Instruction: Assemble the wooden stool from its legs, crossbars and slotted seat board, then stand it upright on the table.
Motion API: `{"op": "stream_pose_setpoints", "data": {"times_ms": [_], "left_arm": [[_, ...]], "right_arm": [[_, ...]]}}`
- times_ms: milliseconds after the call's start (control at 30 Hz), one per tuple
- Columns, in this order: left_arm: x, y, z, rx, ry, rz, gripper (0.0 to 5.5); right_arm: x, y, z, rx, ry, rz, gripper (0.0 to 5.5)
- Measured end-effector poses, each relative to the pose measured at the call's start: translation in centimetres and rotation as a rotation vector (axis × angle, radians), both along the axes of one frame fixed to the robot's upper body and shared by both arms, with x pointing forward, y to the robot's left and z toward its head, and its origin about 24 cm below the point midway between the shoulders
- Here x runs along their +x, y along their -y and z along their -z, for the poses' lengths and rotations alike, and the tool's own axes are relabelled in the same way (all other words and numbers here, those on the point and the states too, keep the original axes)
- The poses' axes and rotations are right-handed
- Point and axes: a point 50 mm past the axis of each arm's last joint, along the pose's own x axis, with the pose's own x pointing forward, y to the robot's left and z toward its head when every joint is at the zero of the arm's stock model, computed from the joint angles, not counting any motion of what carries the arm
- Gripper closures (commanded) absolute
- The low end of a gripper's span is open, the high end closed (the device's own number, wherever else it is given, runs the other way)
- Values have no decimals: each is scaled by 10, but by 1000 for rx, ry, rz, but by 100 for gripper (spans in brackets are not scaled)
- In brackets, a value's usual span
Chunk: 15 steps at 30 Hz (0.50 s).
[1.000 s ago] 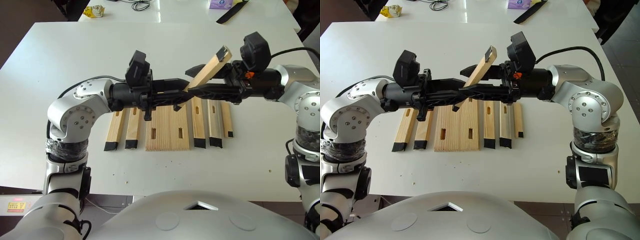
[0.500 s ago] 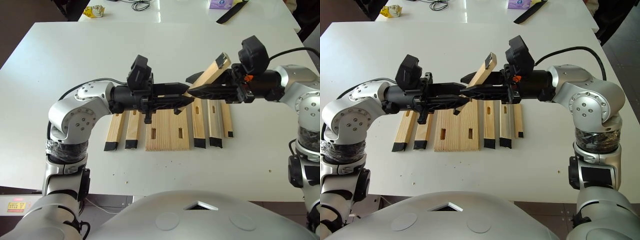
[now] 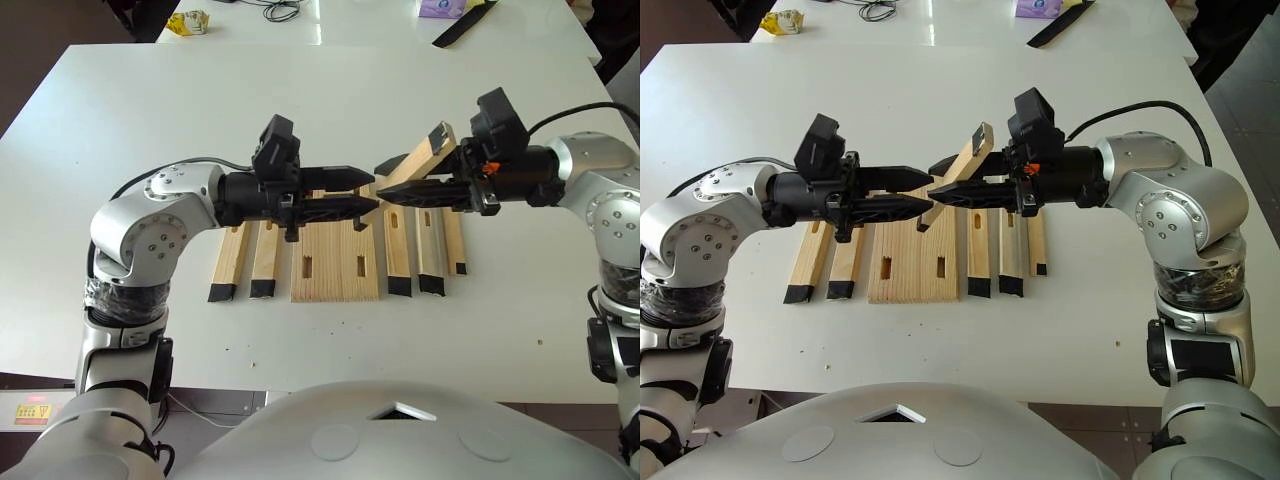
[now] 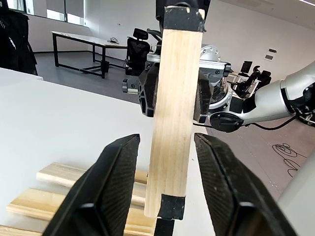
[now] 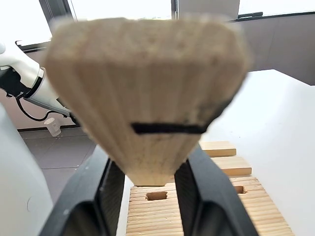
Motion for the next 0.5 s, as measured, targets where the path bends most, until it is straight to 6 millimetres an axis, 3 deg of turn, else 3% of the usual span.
{"op": "stream_pose_setpoints", "data": {"times_ms": [167, 400, 500], "left_arm": [[5, -2, 10, 72, 13, -55, 195], [0, -10, 19, 89, 11, -87, 192], [-2, -14, 21, 83, 19, -125, 192]], "right_arm": [[7, 2, 1, -56, 96, 84, 419], [22, 24, 2, -260, 347, 208, 419], [25, 42, 19, -373, 402, 220, 419]]}}
